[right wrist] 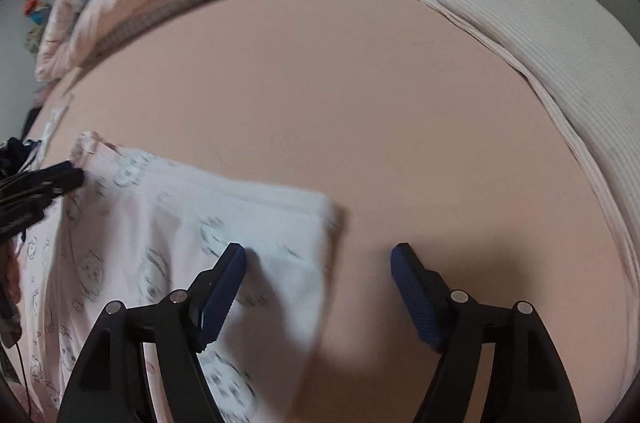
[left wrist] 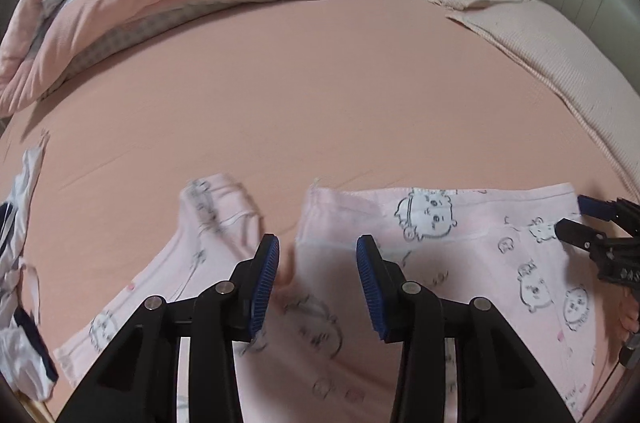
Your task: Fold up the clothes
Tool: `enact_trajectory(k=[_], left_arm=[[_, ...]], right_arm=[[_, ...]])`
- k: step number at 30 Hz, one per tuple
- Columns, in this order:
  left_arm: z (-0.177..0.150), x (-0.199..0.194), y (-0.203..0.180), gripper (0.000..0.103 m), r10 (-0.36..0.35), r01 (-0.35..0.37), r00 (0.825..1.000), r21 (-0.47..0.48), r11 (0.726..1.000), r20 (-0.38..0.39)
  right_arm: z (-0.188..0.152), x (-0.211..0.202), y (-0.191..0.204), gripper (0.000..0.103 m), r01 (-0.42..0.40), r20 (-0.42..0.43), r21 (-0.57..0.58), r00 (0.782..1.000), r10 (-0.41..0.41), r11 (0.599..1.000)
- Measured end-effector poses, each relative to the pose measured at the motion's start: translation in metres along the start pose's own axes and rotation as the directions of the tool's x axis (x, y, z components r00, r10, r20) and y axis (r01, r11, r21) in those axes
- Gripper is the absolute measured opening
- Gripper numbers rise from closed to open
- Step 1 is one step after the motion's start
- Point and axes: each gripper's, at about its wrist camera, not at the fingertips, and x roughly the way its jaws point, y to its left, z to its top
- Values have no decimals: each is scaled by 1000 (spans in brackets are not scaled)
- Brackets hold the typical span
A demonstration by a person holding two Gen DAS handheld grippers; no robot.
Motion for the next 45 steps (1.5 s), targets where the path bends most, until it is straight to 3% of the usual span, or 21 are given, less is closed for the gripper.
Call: enact_trajectory(k=[1, 2, 3, 4, 7, 11, 15, 18, 19, 22, 25, 27, 29, 32, 34, 36, 39, 45], left_arm=[[2, 5, -3, 35, 4, -4, 1000, 7, 1000, -10], [5, 10, -5, 12, 3, -3, 1000, 13, 1000, -22], [7, 13, -9, 6, 3, -2, 999, 18, 1000, -32], [9, 16, -12, 6, 2, -1, 999, 24, 1000, -43], [15, 3, -25, 6, -31, 30, 999, 58, 998, 15], [30, -6, -32, 6, -52, 48, 996, 61, 997, 74], [38, 25, -31, 6, -97, 97, 995, 6, 995, 34], [34, 56, -40, 9, -81, 82, 996, 25, 996, -23], [35, 55, -42, 9, -70, 70, 998, 35, 997, -10], [43, 44, -39, 11, -61, 61, 998, 23, 998, -25], [34, -2, -18, 12, -91, 97, 990, -45, 994, 112], [17, -30, 2, 17, -67, 83, 982, -84, 993, 177], [-7, -41, 26, 32, -30, 49, 987, -122, 991, 158], [-43, -45, 56, 32, 21, -6, 995, -145, 989, 101], [-61, -42, 68, 32, 53, -43, 996, -147, 988, 69], [-76, -40, 78, 32, 80, -70, 995, -159, 985, 52], [-96, -45, 93, 32, 43, -31, 998, -216, 976, 51], [-120, -43, 99, 32, 20, -13, 999, -183, 983, 38]], right_arm=[[0, 1, 3, 43, -5, 8, -24, 1000, 6, 1000], [1, 2, 7, 26, -2, 11, -48, 1000, 3, 999], [3, 3, 6, 22, -18, 12, -53, 1000, 18, 998], [5, 0, 3, 6, -42, 14, -38, 999, 43, 998], [12, -19, -7, 5, -91, 42, 19, 995, 90, 996], [27, -48, -25, 5, -91, 101, 20, 991, 89, 996], [27, -48, -54, 5, -108, 88, 103, 991, 99, 989], [21, -26, -64, 5, -77, 41, 146, 997, 72, 986], [19, -17, -66, 14, -51, 22, 146, 999, 48, 988], [18, -4, -63, 21, -23, 10, 108, 1000, 23, 994], [25, -25, -37, 26, -47, 28, 27, 999, 46, 999], [30, -38, -19, 27, -61, 39, -27, 997, 62, 998], [35, -52, -2, 29, -75, 49, -81, 996, 79, 994], [42, -73, 25, 42, -94, 63, -162, 992, 105, 982], [38, -75, 56, 42, -122, 47, -238, 989, 137, 964], [42, -51, 109, 42, -155, 6, -336, 986, 167, 929], [45, -13, 172, 42, -171, -22, -420, 984, 179, 891], [54, 40, 249, 42, -177, -73, -445, 984, 161, 878]])
